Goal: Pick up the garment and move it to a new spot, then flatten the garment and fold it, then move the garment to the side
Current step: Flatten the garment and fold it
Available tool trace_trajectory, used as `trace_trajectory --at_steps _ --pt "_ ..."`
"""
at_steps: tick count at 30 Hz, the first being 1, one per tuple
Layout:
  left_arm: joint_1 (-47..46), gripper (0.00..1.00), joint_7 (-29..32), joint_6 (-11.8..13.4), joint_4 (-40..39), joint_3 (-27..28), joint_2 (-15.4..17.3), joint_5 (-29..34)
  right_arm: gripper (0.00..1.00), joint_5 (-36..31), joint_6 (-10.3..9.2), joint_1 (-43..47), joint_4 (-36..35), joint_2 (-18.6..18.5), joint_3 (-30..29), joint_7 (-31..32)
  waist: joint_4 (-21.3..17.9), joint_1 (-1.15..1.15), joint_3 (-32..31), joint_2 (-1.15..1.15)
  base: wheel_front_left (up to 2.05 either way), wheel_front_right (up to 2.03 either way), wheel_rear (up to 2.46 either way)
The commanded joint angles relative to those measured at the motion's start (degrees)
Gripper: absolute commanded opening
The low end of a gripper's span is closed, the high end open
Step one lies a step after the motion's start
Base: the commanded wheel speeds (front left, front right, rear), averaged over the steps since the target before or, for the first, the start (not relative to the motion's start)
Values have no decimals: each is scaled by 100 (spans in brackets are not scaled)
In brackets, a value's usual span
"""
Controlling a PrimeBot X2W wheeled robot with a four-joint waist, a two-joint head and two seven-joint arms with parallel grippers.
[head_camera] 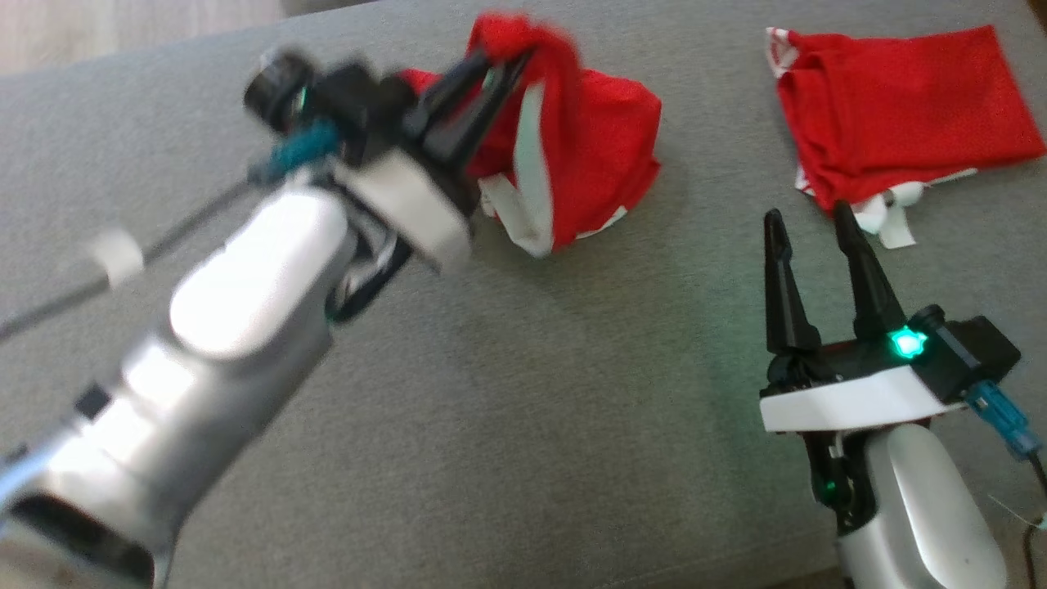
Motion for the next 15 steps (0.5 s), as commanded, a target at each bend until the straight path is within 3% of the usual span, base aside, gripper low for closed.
trace_trajectory --at_steps 1,7,11,15 --pt "-436 0 55 10 -177 193 85 -70 100 51 -4 -206 -166 -12 169 -62 -90 0 -53 0 0 0 0" --pt "-1260 0 271 45 -177 401 -272 -443 100 225 -4 -251 -152 -12 231 -62 -290 0 -171 0 0 0 0" --pt "-1483 0 220 352 -234 597 -465 -474 100 239 -4 -223 -170 -12 173 -62 -270 0 -172 0 0 0 0" --pt "-1391 0 133 640 -245 738 -412 -475 100 195 -4 -223 -190 -12 115 -62 -157 0 -122 0 0 0 0"
